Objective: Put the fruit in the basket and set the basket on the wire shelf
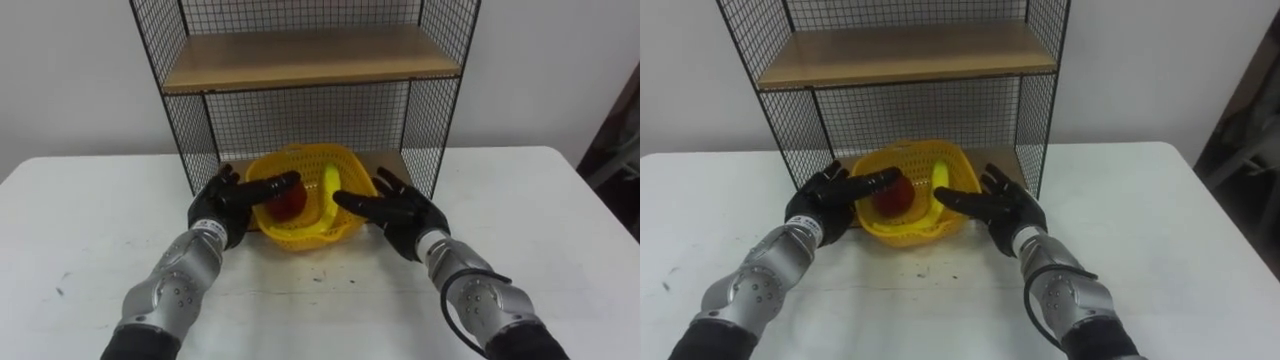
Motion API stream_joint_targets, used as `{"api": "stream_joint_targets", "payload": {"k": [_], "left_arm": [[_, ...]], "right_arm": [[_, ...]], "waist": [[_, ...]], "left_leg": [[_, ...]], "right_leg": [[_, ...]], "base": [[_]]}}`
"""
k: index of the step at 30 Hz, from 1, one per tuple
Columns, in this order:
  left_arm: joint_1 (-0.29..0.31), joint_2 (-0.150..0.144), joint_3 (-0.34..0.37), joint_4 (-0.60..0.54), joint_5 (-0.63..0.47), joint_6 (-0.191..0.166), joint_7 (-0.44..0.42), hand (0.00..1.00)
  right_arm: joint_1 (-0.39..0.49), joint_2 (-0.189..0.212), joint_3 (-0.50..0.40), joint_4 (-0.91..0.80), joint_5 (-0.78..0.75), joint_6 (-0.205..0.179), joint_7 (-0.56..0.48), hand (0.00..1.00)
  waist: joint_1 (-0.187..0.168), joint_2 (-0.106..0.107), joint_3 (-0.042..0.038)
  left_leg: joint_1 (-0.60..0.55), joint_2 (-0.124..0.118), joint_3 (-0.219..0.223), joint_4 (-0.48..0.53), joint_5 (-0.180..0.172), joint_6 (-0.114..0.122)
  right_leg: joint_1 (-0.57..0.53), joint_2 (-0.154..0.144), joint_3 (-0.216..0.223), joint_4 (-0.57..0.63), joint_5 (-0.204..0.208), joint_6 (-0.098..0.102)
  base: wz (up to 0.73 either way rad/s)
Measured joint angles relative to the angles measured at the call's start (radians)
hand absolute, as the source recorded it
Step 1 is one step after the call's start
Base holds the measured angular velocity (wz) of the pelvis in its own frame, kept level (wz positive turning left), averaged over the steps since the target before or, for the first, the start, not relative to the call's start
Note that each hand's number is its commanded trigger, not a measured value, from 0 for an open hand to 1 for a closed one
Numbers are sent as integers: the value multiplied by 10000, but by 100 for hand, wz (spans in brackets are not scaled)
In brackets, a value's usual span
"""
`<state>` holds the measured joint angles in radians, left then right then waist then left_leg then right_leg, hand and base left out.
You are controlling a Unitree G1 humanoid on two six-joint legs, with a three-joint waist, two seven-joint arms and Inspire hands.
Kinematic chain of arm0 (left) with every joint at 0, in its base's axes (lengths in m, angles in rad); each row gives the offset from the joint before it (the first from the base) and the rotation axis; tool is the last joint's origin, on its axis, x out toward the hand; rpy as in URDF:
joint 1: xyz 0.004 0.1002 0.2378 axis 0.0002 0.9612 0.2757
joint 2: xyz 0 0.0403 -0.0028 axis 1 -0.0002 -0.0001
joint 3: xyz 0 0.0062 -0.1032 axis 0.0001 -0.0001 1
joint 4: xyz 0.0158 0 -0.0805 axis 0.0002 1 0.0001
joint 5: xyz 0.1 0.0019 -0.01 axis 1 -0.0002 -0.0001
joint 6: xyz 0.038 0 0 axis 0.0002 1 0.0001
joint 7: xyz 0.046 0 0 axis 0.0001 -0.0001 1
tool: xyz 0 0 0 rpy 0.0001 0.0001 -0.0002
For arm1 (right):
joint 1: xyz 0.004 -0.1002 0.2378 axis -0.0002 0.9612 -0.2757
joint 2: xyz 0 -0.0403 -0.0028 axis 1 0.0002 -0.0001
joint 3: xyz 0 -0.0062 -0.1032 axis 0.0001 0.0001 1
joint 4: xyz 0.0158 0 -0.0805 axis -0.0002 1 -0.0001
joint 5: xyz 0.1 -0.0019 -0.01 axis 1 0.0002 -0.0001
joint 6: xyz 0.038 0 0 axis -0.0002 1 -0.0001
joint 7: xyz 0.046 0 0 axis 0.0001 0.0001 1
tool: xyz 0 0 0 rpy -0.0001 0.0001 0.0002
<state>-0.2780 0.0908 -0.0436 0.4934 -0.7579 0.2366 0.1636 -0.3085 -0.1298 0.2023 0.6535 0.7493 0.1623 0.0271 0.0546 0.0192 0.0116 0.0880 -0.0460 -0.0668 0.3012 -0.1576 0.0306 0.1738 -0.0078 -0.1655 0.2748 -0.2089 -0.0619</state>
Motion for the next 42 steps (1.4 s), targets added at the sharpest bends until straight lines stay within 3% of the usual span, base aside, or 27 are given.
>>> {"api": "stream_joint_targets", "payload": {"k": [3,11,16,20,23,29,33,39,42], "left_arm": [[0,100,0,-9,-227,-45,-22,0],[-1,208,23,-261,-349,-91,-242,0],[0,438,25,-423,-348,-160,-390,0],[0,447,28,-701,-337,-176,-396,0],[2,444,27,-945,-336,-199,-395,0],[157,466,29,-1643,-324,-260,-398,0],[450,467,30,-2122,54,-273,-465,0],[995,468,235,-3310,787,-272,-660,0],[1170,465,361,-3985,1439,-306,-839,0]], "right_arm": [[0,-143,-1,0,-1,0,89,0],[49,-243,-290,-56,-494,-2,347,0],[106,-308,-309,-252,-493,-3,384,0],[188,-456,-310,-578,-488,-3,380,0],[236,-447,-309,-1071,-486,-4,392,0],[684,-474,-411,-1656,-501,-4,414,0],[857,-483,-473,-1695,-495,-2,414,0],[1402,-502,-793,-3151,-529,-2,515,0],[1452,-504,-819,-3826,-530,-2,704,0]], "waist": [[-16,-6,-19],[-104,35,-190],[-197,49,-191],[-220,50,-171],[-224,64,-96],[-213,70,-47],[-200,77,-53],[-229,61,-55],[-218,17,-123]], "left_leg": [[-5,0,-3,3,1,-1],[15,2,5,-2,4,-3],[122,-3,29,-163,85,-17],[146,-5,44,-272,134,-25],[253,-14,74,-479,236,-29],[283,-6,76,-652,325,-63],[276,7,101,-695,340,-84],[258,28,126,-780,387,-118],[279,29,123,-784,393,-133]], "right_leg": [[4,0,-5,0,0,-1],[12,0,-6,2,1,-2],[43,-21,10,9,-2,-8],[19,-24,11,1,0,-12],[21,-42,22,-7,5,-20],[-21,-43,43,-25,8,-50],[-72,0,182,-13,3,-67],[-158,20,215,-7,21,-100],[-129,40,209,-30,32,-123]], "base": [[0],[0],[0],[0],[-3],[0],[-6],[-2],[0]]}}
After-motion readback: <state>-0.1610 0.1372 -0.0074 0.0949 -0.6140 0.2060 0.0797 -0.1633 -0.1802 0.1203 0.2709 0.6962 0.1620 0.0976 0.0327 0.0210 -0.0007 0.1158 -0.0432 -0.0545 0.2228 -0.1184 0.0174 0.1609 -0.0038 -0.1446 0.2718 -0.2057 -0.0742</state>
